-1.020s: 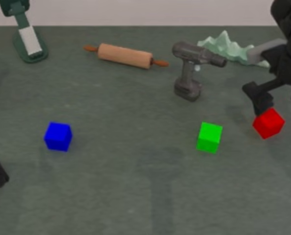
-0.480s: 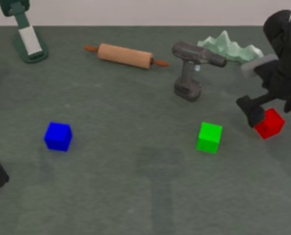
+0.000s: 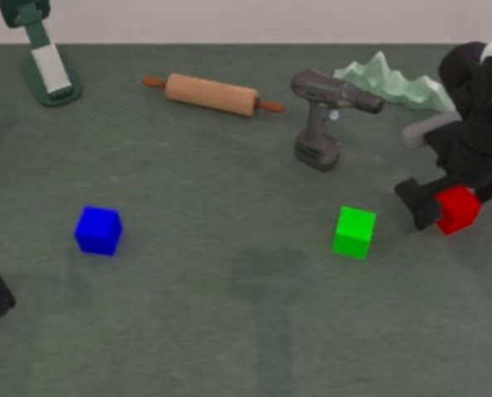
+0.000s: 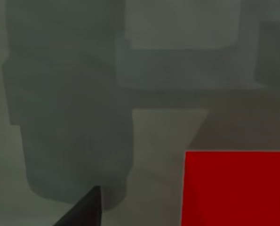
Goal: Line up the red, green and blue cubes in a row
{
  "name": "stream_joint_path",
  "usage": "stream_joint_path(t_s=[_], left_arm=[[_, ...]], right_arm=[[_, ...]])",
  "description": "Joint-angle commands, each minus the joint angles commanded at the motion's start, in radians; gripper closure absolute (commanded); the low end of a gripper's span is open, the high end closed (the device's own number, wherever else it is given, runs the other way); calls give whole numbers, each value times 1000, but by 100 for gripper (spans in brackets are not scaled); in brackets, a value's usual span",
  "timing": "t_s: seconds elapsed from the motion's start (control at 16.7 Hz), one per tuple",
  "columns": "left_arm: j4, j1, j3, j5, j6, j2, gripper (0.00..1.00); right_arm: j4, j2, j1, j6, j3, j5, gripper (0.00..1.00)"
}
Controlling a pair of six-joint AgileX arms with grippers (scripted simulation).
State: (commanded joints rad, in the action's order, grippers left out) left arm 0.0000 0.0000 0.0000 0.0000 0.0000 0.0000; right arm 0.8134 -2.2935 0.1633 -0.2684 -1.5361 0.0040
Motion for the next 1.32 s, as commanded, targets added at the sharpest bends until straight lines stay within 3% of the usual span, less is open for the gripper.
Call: stream_joint_path(t_s=[0.78,1.32], left_arm=[[0,0,0,0,0,0,0],[0,0,0,0,0,0,0]], right_arm=[[0,0,0,0,0,0,98],[14,33,-2,6,-8,-8,100]])
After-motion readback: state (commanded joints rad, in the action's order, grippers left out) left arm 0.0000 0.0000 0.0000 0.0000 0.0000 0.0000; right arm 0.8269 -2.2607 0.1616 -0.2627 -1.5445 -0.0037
